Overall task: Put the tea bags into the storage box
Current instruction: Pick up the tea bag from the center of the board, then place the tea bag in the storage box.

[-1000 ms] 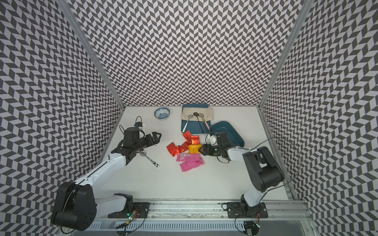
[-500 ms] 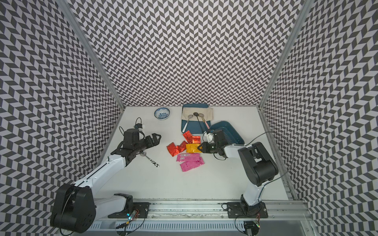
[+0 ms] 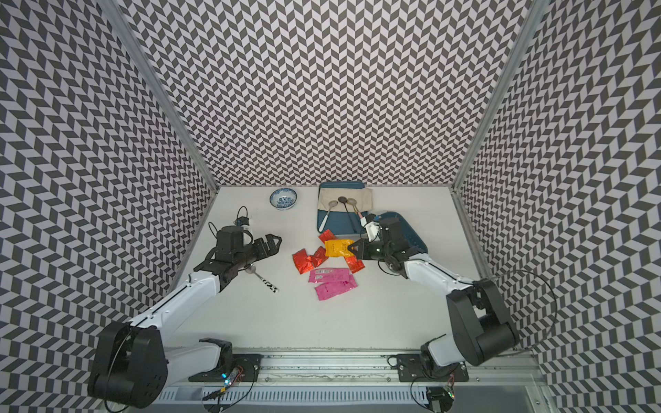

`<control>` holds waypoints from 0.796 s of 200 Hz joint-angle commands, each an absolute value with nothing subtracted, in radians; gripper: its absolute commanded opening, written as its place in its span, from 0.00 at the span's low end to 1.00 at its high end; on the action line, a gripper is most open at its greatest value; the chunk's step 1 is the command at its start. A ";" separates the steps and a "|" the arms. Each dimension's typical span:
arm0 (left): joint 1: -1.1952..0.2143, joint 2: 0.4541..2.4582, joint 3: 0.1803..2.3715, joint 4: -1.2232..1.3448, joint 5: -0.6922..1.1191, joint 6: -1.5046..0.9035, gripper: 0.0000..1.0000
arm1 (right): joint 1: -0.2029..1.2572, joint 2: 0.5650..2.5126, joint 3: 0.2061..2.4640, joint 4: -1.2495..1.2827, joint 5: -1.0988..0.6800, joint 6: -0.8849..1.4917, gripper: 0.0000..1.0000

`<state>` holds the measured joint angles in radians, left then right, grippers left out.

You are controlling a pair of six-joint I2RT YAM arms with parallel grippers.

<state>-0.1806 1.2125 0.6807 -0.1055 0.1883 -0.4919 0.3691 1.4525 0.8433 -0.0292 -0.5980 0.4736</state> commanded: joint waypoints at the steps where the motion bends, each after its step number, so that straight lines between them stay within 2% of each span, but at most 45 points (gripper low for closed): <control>1: -0.176 1.207 0.692 -0.085 0.188 -0.494 1.00 | 0.303 1.427 0.895 -0.095 -0.573 0.493 0.00; 44: -0.176 1.203 0.685 -0.084 0.192 -0.498 1.00 | 0.052 1.442 0.900 -0.057 -0.550 0.573 0.00; 99: -0.176 1.187 0.682 -0.100 0.181 -0.492 1.00 | -0.033 1.549 0.873 -0.002 -0.378 0.599 0.00; 130: -0.176 1.183 0.679 -0.104 0.177 -0.489 1.00 | -0.053 1.624 0.853 0.075 -0.411 0.632 0.00; 159: -0.176 1.185 0.679 -0.104 0.179 -0.498 1.00 | -0.053 1.678 0.884 0.035 -0.421 0.608 0.22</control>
<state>-0.1806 1.2022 0.6807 -0.1059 0.1856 -0.4950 -0.0528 1.6497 0.8589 0.0040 -0.4252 0.6159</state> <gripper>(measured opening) 0.993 0.147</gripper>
